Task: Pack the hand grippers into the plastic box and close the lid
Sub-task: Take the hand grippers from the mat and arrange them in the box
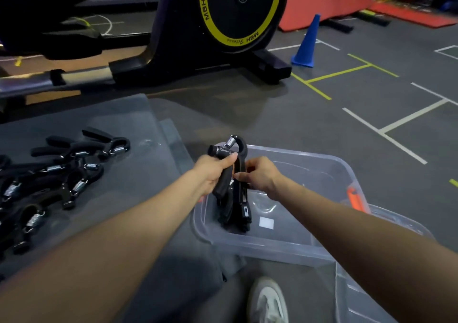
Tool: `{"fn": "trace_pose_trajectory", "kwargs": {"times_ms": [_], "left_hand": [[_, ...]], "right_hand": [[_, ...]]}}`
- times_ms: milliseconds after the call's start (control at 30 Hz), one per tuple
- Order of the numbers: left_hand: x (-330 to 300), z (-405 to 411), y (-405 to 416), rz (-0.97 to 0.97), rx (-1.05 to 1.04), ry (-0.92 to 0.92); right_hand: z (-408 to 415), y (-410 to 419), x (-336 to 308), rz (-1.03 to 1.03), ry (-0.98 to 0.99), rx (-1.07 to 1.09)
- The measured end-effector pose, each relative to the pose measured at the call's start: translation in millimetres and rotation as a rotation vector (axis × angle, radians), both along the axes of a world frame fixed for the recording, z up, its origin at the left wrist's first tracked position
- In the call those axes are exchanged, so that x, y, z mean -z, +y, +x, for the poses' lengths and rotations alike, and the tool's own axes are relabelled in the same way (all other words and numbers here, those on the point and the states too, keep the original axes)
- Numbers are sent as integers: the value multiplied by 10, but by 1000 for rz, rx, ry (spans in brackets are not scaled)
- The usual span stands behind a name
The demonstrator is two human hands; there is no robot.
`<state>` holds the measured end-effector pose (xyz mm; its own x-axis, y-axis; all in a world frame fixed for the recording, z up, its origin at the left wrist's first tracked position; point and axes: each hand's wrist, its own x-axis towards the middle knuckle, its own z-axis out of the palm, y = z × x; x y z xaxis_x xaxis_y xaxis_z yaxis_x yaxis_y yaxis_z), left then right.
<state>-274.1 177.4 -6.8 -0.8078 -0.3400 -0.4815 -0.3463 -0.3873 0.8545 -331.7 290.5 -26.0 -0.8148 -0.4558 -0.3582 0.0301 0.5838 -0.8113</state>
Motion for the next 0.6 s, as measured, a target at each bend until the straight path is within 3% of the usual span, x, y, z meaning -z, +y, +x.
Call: {"fn": "trace_pose_trajectory", "kwargs": {"times_ms": [67, 133, 233, 300, 400, 600], "left_hand": [[71, -21, 3, -42, 37, -14], [162, -34, -35, -215, 79, -49], [280, 21, -191, -821, 216, -172], [332, 72, -301, -1107, 334, -216], [427, 122, -398, -1236, 448, -194], [527, 110, -513, -1273, 535, -144]], "right_hand": [[-31, 12, 66, 26, -8, 65], [-75, 46, 127, 87, 0, 124], [-132, 129, 274, 233, 5, 174], [-162, 161, 378, 341, -6, 180], [-187, 121, 515, 463, -2, 178], [-164, -151, 781, 545, -5, 117]]}}
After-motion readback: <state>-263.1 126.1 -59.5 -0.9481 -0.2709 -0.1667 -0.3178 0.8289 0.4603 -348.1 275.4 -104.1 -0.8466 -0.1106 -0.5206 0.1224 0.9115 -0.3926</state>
